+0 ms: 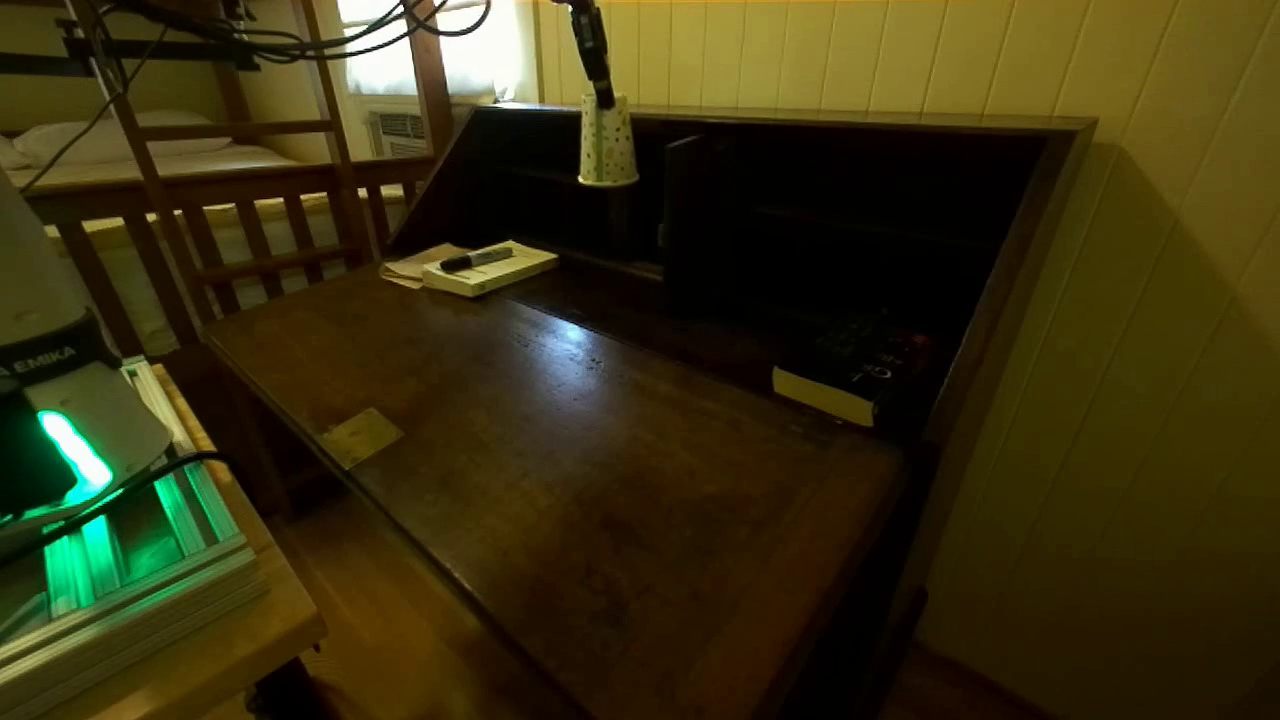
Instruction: Open the small door completely, then place the cup inside, and then close the door
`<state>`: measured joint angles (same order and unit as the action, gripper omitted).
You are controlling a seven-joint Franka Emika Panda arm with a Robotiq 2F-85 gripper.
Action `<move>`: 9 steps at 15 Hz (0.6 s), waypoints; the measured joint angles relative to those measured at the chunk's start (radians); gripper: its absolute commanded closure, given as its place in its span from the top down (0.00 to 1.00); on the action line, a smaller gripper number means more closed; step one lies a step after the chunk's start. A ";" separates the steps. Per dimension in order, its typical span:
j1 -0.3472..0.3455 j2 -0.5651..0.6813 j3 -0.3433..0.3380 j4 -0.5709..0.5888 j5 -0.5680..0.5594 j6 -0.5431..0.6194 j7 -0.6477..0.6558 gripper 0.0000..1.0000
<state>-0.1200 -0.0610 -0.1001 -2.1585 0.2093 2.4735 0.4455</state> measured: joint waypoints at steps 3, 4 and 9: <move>0.003 0.032 0.000 -0.001 0.000 0.047 0.000 0.01; 0.005 0.044 0.000 -0.001 0.000 0.059 0.000 0.01; 0.012 0.098 0.001 0.005 0.000 0.094 0.000 0.01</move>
<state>-0.1080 0.0371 -0.0995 -2.1534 0.2093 2.5678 0.4455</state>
